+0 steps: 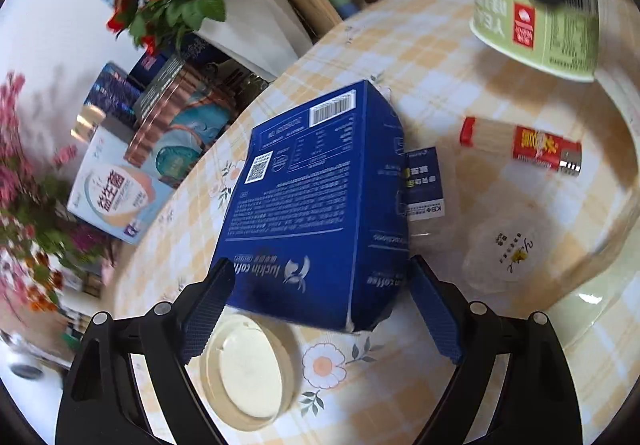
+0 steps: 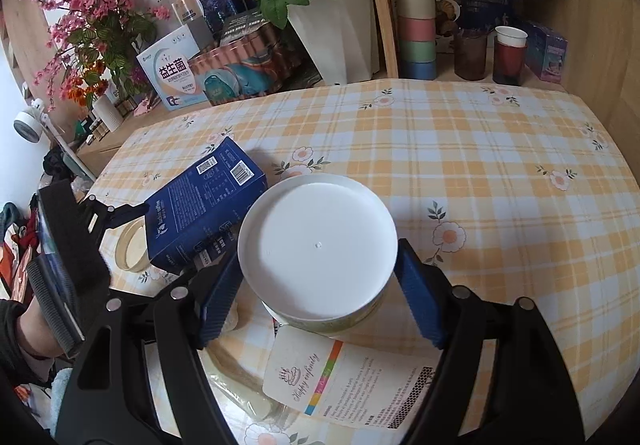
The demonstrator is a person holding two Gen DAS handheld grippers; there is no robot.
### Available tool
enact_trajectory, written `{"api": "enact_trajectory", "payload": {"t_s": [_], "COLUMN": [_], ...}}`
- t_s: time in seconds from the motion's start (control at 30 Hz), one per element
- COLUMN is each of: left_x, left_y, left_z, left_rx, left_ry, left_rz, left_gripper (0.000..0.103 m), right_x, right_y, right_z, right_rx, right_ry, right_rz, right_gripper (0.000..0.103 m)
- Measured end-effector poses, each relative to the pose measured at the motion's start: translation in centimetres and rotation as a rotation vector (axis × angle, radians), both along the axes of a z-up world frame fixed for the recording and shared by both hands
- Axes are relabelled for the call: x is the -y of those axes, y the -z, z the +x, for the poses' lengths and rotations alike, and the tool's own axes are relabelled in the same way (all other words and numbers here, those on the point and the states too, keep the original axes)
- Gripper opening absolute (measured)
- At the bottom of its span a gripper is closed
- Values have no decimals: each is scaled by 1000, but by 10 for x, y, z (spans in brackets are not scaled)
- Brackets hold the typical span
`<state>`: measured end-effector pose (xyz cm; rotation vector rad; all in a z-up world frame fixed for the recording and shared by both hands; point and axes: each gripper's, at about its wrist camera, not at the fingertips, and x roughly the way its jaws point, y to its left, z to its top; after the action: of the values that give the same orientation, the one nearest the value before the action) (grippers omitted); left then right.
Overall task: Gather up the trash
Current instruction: 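Grasp the green paper cup with the right tool while the left tool grasps the blue box, then lift the blue box and green cup off the table toward the bin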
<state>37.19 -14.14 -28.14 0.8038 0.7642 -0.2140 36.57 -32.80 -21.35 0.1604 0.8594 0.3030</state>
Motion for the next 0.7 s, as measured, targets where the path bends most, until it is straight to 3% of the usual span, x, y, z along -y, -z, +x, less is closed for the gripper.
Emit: {"api": "enact_trajectory", "payload": {"t_s": [0.1,0.13,0.23,0.33,0.4,0.53,0.7], "left_x": [6,8,9,-4,-23,-55,-89], "left_y": [2,1,-10,-39,-62,-87,-100], "left_z": [2,2,-4,0,8,21,25], "left_rx": [2,-10,7,2,-11,-24,-30], "left_ry": [20,31,78,71,27,-60,-126], "left_rz": [36,38,28,-96,-215,-379,-518], "left_gripper": [78,60,44,37,33,28,27], "right_x": [0,1,2,11,22,43,37], "right_y": [1,2,1,-2,-3,-1,-9], "right_z": [-2,-2,-3,-1,3,13,12], "right_rx": [1,-1,1,6,0,-25,-7], "right_ry": [0,0,4,30,66,145,149], "right_rz": [10,12,24,85,182,365,320], "right_gripper": [75,75,75,75,75,75,75]}}
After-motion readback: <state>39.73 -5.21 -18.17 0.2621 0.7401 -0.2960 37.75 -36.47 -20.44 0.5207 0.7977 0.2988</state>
